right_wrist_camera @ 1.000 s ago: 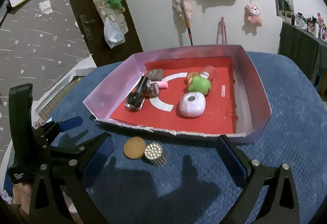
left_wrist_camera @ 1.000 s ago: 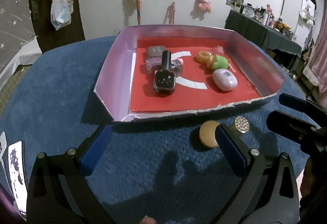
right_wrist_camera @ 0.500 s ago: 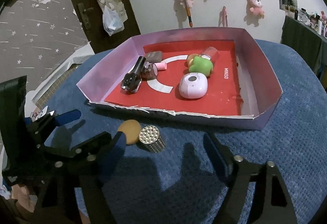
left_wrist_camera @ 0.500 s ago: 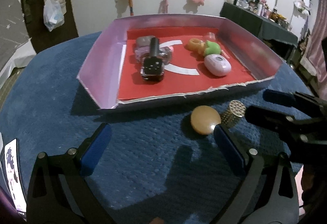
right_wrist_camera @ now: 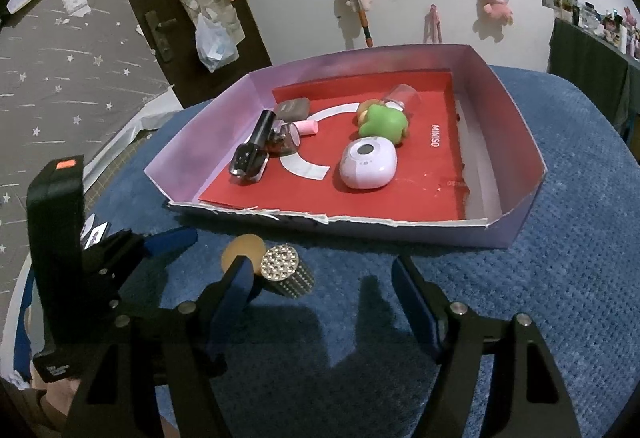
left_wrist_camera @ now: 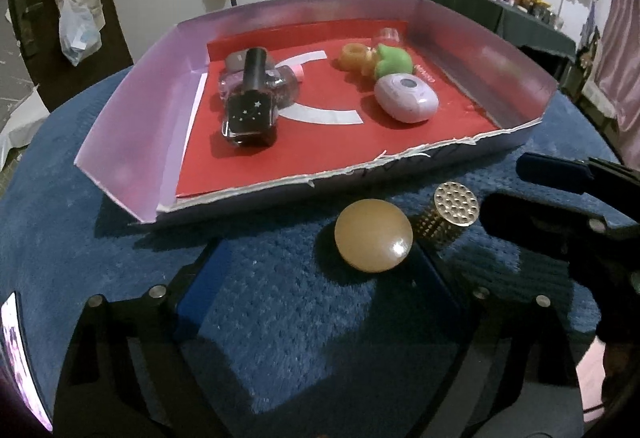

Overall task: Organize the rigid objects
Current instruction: 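Grasp the beige round compact with the left gripper while the right gripper grasps the metal brush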

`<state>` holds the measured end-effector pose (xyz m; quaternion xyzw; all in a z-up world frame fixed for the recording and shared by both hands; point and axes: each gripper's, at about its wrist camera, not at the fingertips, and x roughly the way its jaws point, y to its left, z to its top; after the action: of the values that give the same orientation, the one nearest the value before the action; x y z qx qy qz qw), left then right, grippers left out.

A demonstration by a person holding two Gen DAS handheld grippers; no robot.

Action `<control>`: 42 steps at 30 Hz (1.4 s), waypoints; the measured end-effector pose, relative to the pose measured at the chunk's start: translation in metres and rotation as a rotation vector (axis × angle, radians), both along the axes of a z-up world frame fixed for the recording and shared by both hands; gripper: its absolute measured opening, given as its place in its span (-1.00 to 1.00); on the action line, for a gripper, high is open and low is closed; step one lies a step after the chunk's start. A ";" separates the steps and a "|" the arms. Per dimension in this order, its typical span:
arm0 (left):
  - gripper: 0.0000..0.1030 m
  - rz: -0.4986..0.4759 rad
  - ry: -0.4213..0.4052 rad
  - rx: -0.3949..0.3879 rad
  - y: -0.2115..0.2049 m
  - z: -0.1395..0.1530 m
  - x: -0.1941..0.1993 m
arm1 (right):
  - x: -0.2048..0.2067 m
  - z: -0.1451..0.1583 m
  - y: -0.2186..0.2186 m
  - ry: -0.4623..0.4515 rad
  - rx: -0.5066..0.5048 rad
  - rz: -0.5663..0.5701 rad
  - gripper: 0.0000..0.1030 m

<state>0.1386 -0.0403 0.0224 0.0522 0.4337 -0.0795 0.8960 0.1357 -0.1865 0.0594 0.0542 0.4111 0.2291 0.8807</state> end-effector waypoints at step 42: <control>-0.30 -0.045 -0.049 -0.072 0.014 0.018 -0.014 | 0.000 -0.002 0.026 0.028 0.024 0.076 -0.43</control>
<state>0.1250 -0.0261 0.0404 0.0315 0.4071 -0.1137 0.9057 0.1361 -0.1609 0.0571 0.0523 0.4225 0.2665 0.8647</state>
